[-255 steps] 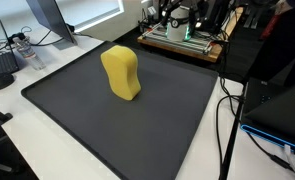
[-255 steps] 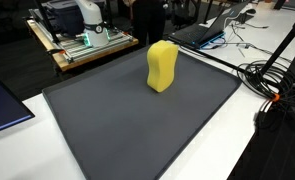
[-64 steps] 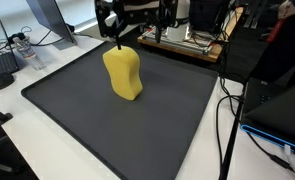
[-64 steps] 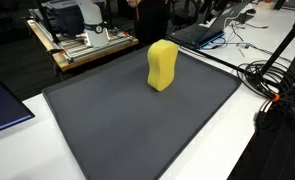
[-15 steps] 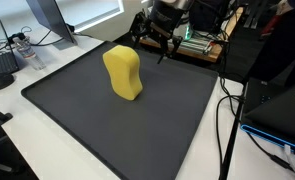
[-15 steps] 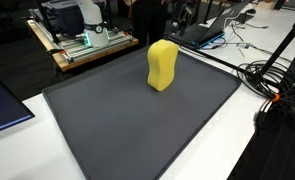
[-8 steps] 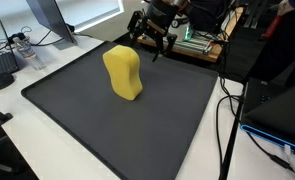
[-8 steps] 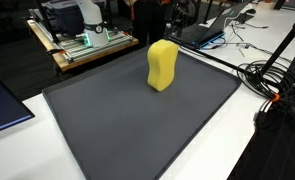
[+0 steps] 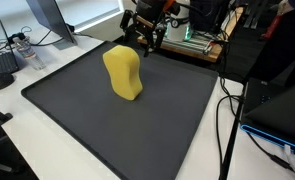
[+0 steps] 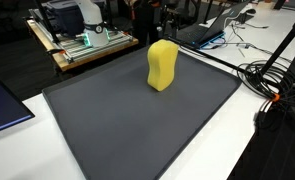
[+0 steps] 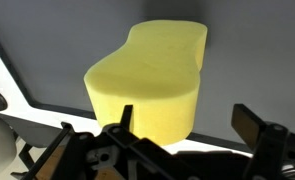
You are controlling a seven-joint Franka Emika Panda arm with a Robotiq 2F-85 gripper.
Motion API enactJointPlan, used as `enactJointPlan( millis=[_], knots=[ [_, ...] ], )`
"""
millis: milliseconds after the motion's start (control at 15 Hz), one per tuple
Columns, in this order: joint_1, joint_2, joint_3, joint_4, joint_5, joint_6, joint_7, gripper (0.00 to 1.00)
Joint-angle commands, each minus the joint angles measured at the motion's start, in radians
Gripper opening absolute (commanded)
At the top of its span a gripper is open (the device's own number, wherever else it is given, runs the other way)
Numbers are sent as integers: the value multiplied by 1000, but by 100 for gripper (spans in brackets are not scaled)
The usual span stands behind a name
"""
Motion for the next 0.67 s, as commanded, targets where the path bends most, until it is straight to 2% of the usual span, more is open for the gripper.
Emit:
enactJointPlan(
  millis=[0, 333, 600],
  knots=[
    [-43, -60, -14, -93, -25, 132, 16, 100],
    [-74, -95, -54, -196, -29, 315, 9, 100],
    [-97, -152, -67, -285, -95, 434, 47, 100]
  ],
)
